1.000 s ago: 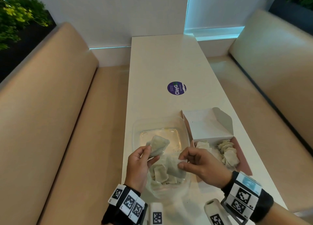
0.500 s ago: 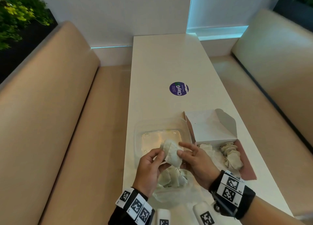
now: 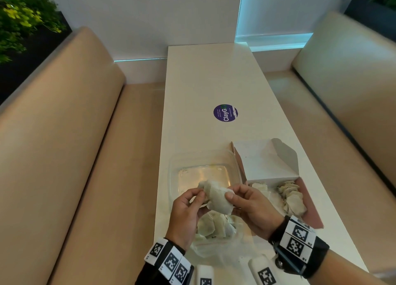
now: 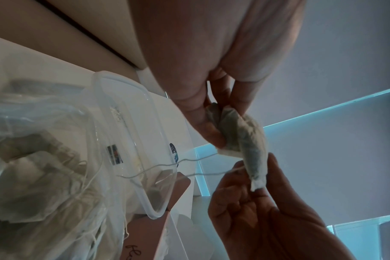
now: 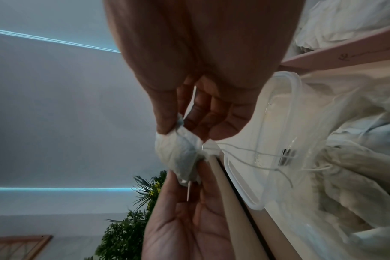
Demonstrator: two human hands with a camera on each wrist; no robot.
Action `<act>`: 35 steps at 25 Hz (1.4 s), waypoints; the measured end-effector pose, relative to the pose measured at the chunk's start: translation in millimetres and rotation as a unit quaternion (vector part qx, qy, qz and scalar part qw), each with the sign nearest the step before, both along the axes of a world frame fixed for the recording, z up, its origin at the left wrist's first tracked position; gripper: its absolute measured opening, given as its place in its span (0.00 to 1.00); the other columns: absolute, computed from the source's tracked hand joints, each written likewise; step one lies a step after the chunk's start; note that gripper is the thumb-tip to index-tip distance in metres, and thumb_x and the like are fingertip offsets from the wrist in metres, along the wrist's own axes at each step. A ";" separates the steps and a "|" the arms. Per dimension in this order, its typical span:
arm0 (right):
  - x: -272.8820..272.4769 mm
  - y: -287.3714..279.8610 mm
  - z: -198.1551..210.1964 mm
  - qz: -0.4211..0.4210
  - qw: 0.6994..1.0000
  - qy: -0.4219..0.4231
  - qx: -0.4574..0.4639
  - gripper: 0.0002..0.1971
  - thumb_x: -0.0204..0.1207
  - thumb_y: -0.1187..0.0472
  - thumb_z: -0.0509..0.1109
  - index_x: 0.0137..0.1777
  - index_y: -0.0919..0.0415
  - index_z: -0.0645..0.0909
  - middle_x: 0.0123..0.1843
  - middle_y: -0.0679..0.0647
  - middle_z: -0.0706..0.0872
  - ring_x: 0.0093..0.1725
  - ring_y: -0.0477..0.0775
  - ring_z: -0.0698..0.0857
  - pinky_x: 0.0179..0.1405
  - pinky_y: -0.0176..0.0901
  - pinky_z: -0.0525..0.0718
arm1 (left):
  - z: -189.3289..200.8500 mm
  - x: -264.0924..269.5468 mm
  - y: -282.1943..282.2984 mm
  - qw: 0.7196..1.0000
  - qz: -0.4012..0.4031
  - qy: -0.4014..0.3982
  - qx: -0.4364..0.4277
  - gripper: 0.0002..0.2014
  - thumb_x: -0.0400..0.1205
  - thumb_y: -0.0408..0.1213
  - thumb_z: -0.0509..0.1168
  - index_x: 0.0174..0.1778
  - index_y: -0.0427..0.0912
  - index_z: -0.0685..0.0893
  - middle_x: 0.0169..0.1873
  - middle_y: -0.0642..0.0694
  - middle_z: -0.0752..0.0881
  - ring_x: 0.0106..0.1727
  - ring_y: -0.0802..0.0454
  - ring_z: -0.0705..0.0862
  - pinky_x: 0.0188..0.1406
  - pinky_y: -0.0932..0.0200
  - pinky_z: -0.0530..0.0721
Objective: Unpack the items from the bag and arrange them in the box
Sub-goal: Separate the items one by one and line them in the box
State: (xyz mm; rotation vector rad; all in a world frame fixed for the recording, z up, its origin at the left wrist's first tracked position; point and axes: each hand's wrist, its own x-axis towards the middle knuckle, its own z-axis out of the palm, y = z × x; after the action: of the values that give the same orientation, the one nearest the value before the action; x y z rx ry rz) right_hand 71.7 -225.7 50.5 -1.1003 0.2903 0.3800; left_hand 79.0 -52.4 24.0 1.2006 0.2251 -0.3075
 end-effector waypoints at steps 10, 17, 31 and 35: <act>2.8 6.5 -0.5 -0.048 0.999 0.005 0.019 0.18 0.69 0.66 0.70 0.59 0.70 0.80 0.48 0.63 0.90 0.43 0.55 0.89 0.40 0.43 0.89 | 3.7 -6.0 -4.0 1.000 -0.004 -0.006 -0.001 0.16 0.77 0.38 0.65 0.54 0.31 0.86 0.53 0.31 0.88 0.57 0.34 0.87 0.59 0.39 0.84; 0.1 0.6 1.4 -0.022 0.999 -0.029 -0.020 0.10 0.66 0.60 0.72 0.42 0.67 0.80 0.38 0.59 0.85 0.38 0.54 0.83 0.39 0.43 0.84 | 4.2 -11.1 -3.0 1.000 0.001 -0.005 0.011 0.10 0.83 0.31 0.61 0.50 0.33 0.88 0.51 0.33 0.89 0.53 0.39 0.88 0.54 0.46 0.87; -14.4 -12.0 3.7 0.080 0.995 -0.030 -0.044 0.23 0.62 0.56 0.81 0.55 0.65 0.83 0.46 0.66 0.86 0.44 0.57 0.86 0.44 0.46 0.87 | 11.9 -9.4 2.7 0.997 0.033 0.023 -0.062 0.23 0.77 0.16 0.64 0.64 0.42 0.79 0.54 0.37 0.86 0.50 0.42 0.88 0.42 0.53 0.88; -13.6 6.8 -3.1 0.086 0.995 -0.006 -0.054 0.18 0.68 0.62 0.77 0.57 0.67 0.82 0.50 0.71 0.87 0.46 0.60 0.87 0.42 0.45 0.87 | 16.1 -12.5 -0.7 0.998 -0.017 0.015 -0.063 0.13 0.75 0.17 0.65 0.52 0.35 0.83 0.45 0.37 0.87 0.45 0.43 0.88 0.38 0.53 0.88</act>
State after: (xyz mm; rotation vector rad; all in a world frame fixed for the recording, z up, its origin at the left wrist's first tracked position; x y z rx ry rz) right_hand 58.1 -218.9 47.4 -1.2372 0.2080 0.5152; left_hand 66.6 -53.1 40.1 1.0766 0.2085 -0.3653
